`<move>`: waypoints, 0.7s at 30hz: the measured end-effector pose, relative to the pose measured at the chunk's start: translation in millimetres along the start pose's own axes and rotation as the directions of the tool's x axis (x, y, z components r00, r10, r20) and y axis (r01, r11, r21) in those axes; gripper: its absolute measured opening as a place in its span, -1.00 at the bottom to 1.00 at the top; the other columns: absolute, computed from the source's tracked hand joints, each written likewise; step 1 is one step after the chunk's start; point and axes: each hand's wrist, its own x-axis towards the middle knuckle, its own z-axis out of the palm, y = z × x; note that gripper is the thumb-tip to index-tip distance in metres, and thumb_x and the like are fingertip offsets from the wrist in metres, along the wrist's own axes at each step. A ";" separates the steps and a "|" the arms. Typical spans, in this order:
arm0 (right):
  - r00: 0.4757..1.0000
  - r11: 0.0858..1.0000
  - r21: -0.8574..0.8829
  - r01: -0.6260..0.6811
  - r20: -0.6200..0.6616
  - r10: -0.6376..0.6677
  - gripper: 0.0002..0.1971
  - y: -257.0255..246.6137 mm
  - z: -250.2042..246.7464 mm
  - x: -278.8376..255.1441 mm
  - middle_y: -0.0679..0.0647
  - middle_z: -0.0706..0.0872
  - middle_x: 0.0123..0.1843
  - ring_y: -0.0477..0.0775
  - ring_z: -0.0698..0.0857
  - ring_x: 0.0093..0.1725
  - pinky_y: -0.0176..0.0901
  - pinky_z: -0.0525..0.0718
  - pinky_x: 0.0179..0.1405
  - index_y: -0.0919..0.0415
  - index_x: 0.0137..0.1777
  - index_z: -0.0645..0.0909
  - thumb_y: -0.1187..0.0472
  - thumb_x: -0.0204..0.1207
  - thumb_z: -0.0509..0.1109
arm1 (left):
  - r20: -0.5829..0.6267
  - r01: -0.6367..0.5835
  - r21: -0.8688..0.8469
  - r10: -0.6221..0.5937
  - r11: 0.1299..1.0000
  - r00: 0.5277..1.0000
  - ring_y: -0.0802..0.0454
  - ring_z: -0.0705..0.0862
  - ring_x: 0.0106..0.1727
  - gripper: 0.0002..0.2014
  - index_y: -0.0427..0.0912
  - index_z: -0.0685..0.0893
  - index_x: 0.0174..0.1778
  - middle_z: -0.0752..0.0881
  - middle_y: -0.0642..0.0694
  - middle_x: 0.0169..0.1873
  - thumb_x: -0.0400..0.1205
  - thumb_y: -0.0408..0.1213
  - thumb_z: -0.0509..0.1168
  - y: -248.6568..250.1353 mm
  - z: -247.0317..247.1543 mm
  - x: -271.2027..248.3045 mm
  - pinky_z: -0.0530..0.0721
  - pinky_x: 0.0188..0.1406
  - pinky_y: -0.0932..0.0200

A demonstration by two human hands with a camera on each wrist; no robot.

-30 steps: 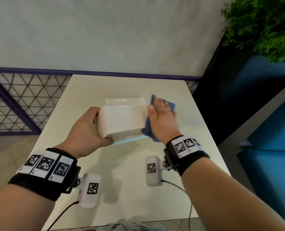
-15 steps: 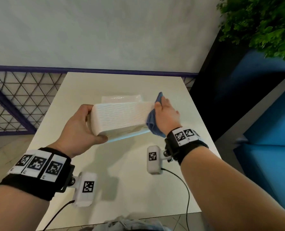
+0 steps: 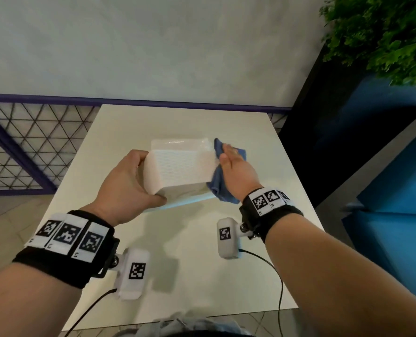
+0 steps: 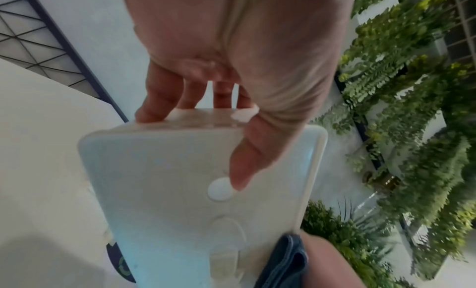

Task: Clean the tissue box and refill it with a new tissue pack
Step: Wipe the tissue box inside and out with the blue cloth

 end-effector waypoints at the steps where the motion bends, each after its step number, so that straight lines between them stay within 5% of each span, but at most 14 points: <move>1: 1.000 0.999 0.035 0.007 -0.009 -0.006 -0.52 -6.2 3.2 -2.9 0.13 0.16 0.71 0.10 0.15 0.69 -0.15 0.07 0.63 0.26 0.65 0.14 0.17 0.76 -0.04 | 0.004 0.000 0.006 0.000 1.000 1.000 0.01 0.58 0.09 -0.23 -0.04 0.46 0.29 0.61 0.05 0.12 0.18 -0.33 0.65 0.0 1.3 0.6 0.48 -0.08 0.13; 4: 0.985 0.977 0.124 0.171 -0.051 -0.166 -0.52 -49.6 23.2 -17.8 0.10 0.19 0.70 0.07 0.15 0.69 -0.18 0.00 0.63 0.21 0.66 0.16 0.15 0.76 -0.02 | 0.003 -0.012 0.052 0.012 0.999 1.000 -0.02 0.58 0.03 -0.28 -0.06 0.47 0.28 0.60 0.00 0.08 0.22 -0.19 0.63 1.6 6.4 4.6 0.49 -0.09 0.09; 7: 0.926 0.925 0.050 0.377 -0.019 -0.377 -0.49 -82.3 35.1 -37.5 0.01 0.06 0.74 -0.02 -0.01 0.71 -0.11 -0.11 0.64 0.08 0.69 0.04 0.06 0.76 -0.06 | -0.028 -0.063 0.031 0.064 0.998 0.998 -0.20 0.65 0.05 -0.50 -0.22 0.50 0.28 0.66 -0.18 0.06 0.43 -0.20 0.42 1.2 8.5 5.8 0.57 -0.03 -0.02; 9: 0.886 0.885 0.053 0.463 -0.009 -0.463 -0.49 -77.5 30.6 -37.5 -0.01 0.07 0.73 -0.03 0.00 0.71 -0.10 -0.11 0.64 0.06 0.68 0.07 0.05 0.75 -0.05 | -0.043 -0.071 0.030 0.072 0.997 0.996 -0.22 0.65 0.09 -0.46 -0.21 0.49 0.32 0.66 -0.21 0.12 0.43 -0.15 0.39 1.0 6.7 5.2 0.61 0.04 -0.07; 12: 0.911 0.908 0.085 0.410 -0.073 -0.405 -0.45 -36.1 22.1 -19.1 0.14 0.25 0.68 0.10 0.19 0.68 0.01 0.07 0.68 0.22 0.65 0.16 0.11 0.68 0.03 | -0.018 -0.026 0.015 0.026 1.000 1.000 -0.05 0.59 0.07 -0.28 -0.07 0.48 0.28 0.62 -0.01 0.09 0.22 -0.23 0.64 -0.5 -0.1 1.1 0.51 -0.07 0.08; 16: 0.997 0.993 0.098 0.063 -0.048 -0.058 -0.51 1.3 24.1 1.9 0.03 0.23 0.69 0.04 0.19 0.68 0.02 0.13 0.66 0.10 0.67 0.14 0.08 0.75 -0.04 | 0.005 0.021 -0.027 -0.021 0.999 1.000 0.00 0.58 0.12 -0.20 0.01 0.47 0.29 0.61 0.05 0.13 0.15 -0.32 0.67 -7.2 -0.8 -2.0 0.54 -0.01 0.07; 21: 0.922 0.923 0.051 0.380 -0.093 -0.375 -0.46 -67.3 46.5 -32.7 0.01 0.12 0.73 0.02 0.02 0.71 0.01 -0.09 0.68 0.03 0.68 0.08 -0.03 0.71 -0.06 | 0.036 -0.022 -0.006 0.022 1.000 0.999 -0.07 0.63 0.01 -0.33 -0.06 0.49 0.26 0.63 -0.02 0.04 0.23 0.06 0.43 4.5 0.8 3.8 0.61 -0.02 -0.01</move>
